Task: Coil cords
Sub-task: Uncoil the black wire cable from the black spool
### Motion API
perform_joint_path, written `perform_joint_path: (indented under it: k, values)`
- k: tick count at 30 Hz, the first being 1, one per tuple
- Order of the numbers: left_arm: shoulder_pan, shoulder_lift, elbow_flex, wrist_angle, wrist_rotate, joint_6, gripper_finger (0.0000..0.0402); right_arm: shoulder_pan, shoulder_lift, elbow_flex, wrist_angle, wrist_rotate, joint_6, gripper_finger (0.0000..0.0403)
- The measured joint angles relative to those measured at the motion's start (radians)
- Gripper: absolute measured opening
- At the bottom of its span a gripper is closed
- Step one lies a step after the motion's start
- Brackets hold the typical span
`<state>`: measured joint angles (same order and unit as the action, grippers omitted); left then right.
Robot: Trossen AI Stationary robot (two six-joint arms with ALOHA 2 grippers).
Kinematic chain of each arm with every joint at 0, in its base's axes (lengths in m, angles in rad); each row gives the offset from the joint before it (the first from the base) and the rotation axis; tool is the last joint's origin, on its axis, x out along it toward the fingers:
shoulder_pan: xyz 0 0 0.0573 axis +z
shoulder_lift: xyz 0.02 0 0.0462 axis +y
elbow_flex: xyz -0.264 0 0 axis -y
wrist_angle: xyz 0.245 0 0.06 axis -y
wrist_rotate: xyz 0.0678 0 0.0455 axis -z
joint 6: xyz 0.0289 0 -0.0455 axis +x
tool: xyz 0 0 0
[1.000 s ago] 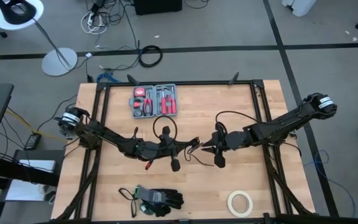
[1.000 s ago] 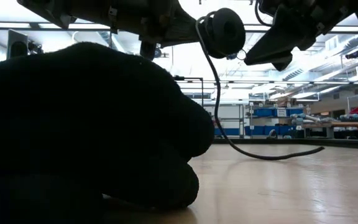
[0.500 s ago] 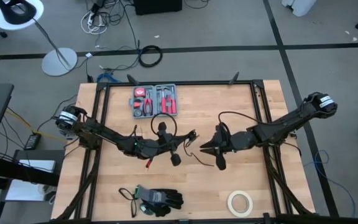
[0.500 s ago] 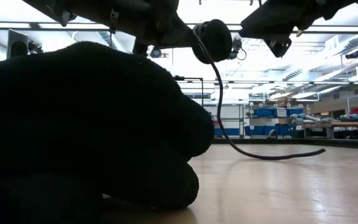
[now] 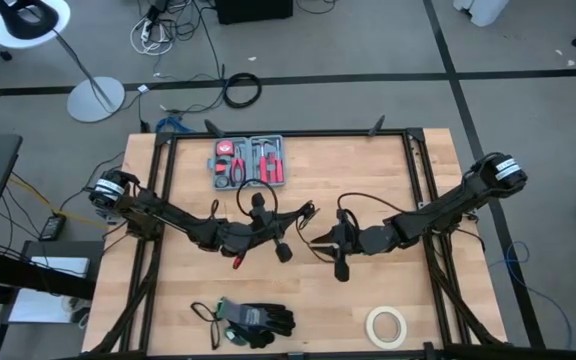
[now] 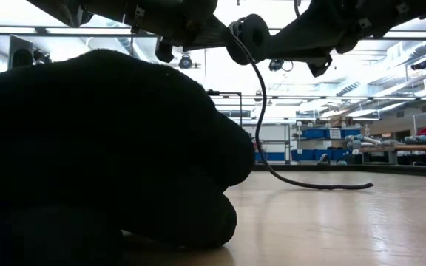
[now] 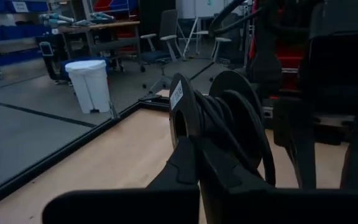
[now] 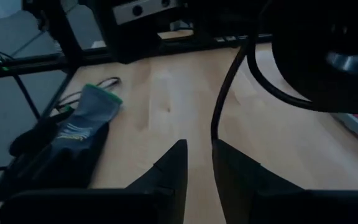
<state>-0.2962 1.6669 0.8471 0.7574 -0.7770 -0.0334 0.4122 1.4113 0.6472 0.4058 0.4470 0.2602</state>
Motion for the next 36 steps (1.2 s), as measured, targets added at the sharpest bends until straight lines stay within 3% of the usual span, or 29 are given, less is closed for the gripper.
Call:
perform_joint_path:
  k: [16,36]
  values:
    - [-0.008,0.0,0.0,0.032,-0.013,0.001,0.0,-0.019,0.102,0.0,0.066,0.073,-0.048,0.0131]
    - [-0.013,0.0,0.001,0.08,-0.053,-0.003,0.0,-0.053,0.109,0.001,0.132,0.057,-0.084,0.012]
